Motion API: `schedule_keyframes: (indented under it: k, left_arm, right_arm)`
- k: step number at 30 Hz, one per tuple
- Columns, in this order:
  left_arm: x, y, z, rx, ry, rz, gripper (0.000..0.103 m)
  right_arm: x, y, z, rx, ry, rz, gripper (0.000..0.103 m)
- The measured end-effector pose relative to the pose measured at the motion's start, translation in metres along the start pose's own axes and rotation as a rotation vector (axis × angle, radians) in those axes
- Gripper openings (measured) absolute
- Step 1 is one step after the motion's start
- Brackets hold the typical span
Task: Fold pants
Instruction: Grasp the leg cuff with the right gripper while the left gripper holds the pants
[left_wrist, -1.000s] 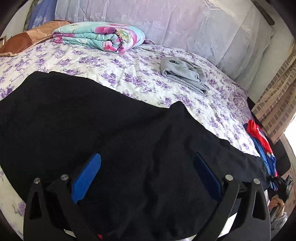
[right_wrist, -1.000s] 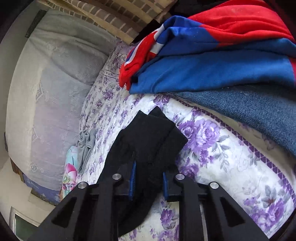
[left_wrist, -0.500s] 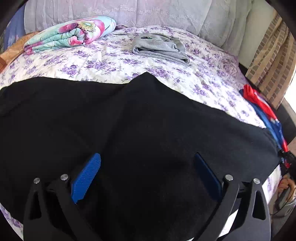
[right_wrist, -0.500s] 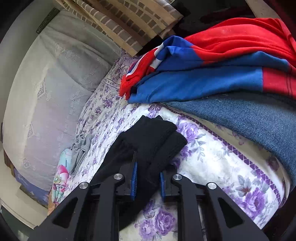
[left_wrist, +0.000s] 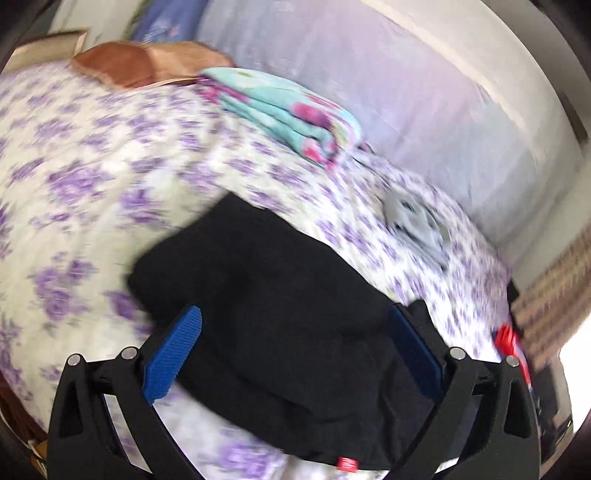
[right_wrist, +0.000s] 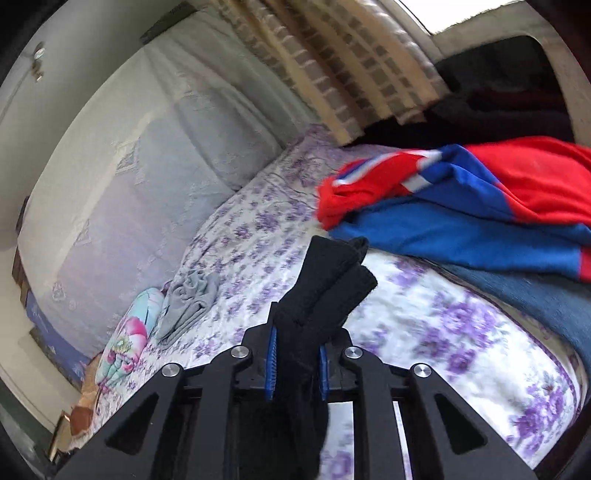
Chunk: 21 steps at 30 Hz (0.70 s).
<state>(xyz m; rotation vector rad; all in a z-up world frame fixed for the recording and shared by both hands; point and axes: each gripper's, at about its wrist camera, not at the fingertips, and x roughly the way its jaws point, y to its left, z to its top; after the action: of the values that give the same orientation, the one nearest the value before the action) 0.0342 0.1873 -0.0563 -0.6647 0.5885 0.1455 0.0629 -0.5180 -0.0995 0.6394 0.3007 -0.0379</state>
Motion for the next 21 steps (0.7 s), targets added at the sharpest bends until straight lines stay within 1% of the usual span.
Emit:
schedule_keyframes:
  k: [2,4,5,6,7,9,11,12,13,14,15,16,17,19,21]
  left_arm:
    - [-0.003,0.022,0.007,-0.081,0.024,-0.106,0.098]
    - [-0.006,0.03,0.01,-0.117,0.026,-0.151,0.098]
    - [-0.009,0.029,0.01,-0.117,0.019,-0.148,0.098]
    - [-0.013,0.027,0.011,-0.11,0.001,-0.118,0.098]
    - [-0.019,0.025,0.012,-0.093,-0.027,-0.064,0.098]
    - [-0.029,0.023,0.016,-0.055,-0.061,-0.005,0.098]
    - [-0.03,0.024,0.02,-0.05,-0.053,0.016,0.098]
    - [-0.029,0.026,0.02,-0.056,-0.041,0.023,0.098]
    - [-0.028,0.03,0.02,-0.059,-0.029,0.03,0.098]
    - [-0.028,0.033,0.02,-0.057,-0.016,0.041,0.098]
    - [-0.024,0.034,0.02,-0.052,-0.004,0.052,0.098]
    - [-0.022,0.035,0.019,-0.045,0.006,0.065,0.098]
    - [-0.02,0.035,0.018,-0.039,0.017,0.076,0.098]
    - [-0.016,0.037,0.015,-0.031,0.036,0.083,0.098]
    - [-0.01,0.036,0.012,-0.026,0.059,0.084,0.098]
  right_arm:
    - [0.006,0.045,-0.002,-0.106,0.005,0.059,0.017]
    - [0.014,0.094,-0.011,-0.229,0.024,0.125,0.017]
    - [0.019,0.122,-0.02,-0.302,0.038,0.166,0.017]
    - [0.023,0.148,-0.031,-0.376,0.058,0.204,0.017]
    - [0.029,0.175,-0.048,-0.462,0.084,0.243,0.017]
    - [0.045,0.223,-0.094,-0.636,0.167,0.305,0.017]
    - [0.059,0.255,-0.146,-0.792,0.271,0.347,0.017]
    - [0.065,0.266,-0.174,-0.874,0.322,0.359,0.017]
    - [0.066,0.272,-0.2,-0.946,0.354,0.356,0.017]
    - [0.067,0.278,-0.218,-1.02,0.374,0.334,0.017]
    - [0.063,0.283,-0.224,-1.07,0.372,0.322,0.017]
    - [0.059,0.287,-0.222,-1.076,0.349,0.334,0.017]
    - [0.056,0.287,-0.22,-1.071,0.355,0.344,0.017]
    - [0.064,0.286,-0.223,-1.088,0.443,0.333,0.018]
    - [0.072,0.283,-0.238,-1.112,0.49,0.314,0.024]
